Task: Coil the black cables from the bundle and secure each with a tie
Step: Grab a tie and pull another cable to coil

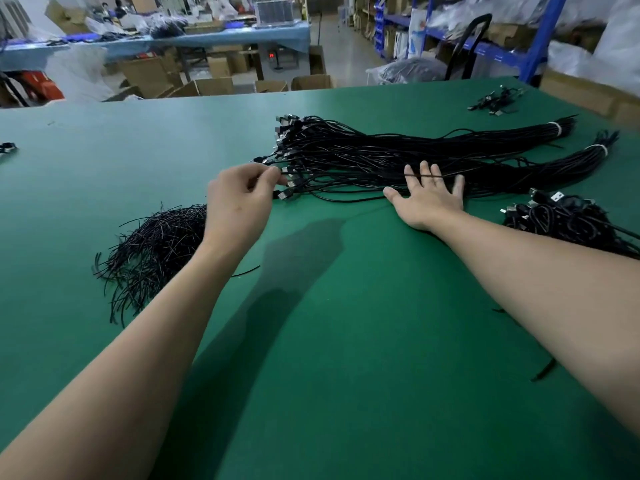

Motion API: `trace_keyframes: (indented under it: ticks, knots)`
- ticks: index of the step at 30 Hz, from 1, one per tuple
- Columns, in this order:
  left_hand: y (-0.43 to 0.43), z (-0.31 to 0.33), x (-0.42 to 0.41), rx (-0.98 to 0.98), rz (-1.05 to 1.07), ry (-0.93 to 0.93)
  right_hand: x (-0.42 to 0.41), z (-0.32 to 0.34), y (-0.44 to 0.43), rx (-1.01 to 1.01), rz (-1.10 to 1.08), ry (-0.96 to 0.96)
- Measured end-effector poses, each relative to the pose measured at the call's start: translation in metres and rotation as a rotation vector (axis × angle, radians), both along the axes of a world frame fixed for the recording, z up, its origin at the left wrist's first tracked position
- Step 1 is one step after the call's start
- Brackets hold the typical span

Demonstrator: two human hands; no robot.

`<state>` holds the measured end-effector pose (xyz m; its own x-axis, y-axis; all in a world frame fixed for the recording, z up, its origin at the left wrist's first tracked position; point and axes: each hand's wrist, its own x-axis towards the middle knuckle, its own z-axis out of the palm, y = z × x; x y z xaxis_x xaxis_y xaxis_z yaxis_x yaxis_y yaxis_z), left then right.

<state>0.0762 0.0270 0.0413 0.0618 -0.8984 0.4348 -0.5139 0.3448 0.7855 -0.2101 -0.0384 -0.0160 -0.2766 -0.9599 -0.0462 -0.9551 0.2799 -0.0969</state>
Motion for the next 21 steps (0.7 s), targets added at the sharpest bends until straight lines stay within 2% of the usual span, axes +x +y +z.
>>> trace_keyframes:
  ticks: [4,7,13,16,18,19,21]
  knots:
    - [0.001,-0.003,0.014,0.009,0.007,-0.036,0.003,0.001,0.001,0.020,-0.055,-0.025]
    - [0.002,-0.002,0.027,0.040,0.083,0.060,0.000,0.000,-0.001,0.014,-0.048,-0.041]
    - [0.010,0.007,0.057,0.031,0.333,0.536,-0.004,0.000,-0.006,0.023,-0.033,-0.078]
    - [0.015,0.011,0.064,-0.029,0.515,0.830,-0.005,0.001,-0.007,0.039,-0.032,-0.084]
    - [0.018,0.010,0.071,-0.081,0.597,0.958,-0.006,0.004,-0.008,0.052,-0.027,-0.095]
    - [0.022,0.009,0.070,-0.067,0.580,0.953,-0.007,0.005,-0.007,0.057,-0.026,-0.099]
    - [0.036,0.002,0.057,0.076,0.390,0.805,-0.006,0.007,-0.005,0.050,-0.021,-0.099]
